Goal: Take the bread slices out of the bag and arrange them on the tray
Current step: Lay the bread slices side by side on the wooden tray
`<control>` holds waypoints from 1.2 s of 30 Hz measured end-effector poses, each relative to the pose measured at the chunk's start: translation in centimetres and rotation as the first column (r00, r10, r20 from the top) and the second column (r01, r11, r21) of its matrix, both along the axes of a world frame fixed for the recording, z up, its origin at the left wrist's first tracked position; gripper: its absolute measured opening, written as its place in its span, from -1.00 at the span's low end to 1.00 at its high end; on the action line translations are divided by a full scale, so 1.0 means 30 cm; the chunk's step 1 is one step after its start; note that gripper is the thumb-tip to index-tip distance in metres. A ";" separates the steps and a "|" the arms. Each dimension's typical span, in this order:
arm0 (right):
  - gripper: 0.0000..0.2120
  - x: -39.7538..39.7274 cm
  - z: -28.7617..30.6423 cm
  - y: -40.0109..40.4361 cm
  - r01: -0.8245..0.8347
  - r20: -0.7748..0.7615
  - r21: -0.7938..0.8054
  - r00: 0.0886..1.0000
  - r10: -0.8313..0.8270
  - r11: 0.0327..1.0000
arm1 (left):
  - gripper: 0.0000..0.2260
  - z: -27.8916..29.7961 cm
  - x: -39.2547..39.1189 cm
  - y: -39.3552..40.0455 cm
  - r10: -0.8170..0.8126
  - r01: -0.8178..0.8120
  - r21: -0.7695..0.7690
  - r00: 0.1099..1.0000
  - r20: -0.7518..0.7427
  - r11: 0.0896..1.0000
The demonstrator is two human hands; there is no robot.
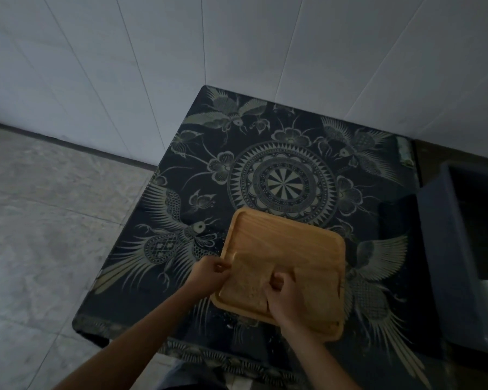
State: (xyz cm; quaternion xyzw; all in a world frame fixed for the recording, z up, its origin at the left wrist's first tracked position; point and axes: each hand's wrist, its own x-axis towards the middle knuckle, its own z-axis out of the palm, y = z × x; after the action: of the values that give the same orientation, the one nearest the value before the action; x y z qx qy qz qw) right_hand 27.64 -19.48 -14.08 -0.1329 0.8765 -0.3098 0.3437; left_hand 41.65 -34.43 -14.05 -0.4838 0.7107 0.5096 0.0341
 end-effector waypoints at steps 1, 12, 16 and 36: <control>-0.68 0.002 0.000 -0.001 -0.001 -0.006 0.007 1.000 0.001 1.000 | -0.82 0.000 0.001 -0.004 -0.008 0.008 0.001 1.000 0.002 1.000; -0.64 0.020 0.013 0.007 -0.021 0.061 0.030 0.998 0.019 0.999 | -0.62 -0.015 0.049 -0.021 0.131 -0.128 0.195 0.991 0.002 0.972; -0.58 0.041 0.009 0.035 -0.021 0.090 0.003 0.996 0.021 1.000 | -0.63 -0.029 0.063 -0.010 0.146 -0.137 0.239 0.989 -0.022 0.961; -0.76 0.009 0.093 0.071 -0.154 -0.097 0.017 0.983 0.155 0.988 | -0.64 0.086 0.038 0.016 0.002 -0.003 0.051 1.000 0.008 0.999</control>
State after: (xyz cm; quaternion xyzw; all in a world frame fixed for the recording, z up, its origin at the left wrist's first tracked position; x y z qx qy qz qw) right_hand 27.90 -17.34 -11.30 -0.2139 0.8808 -0.2711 0.3238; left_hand 42.78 -33.96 -11.45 -0.4857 0.6968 0.5255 0.0488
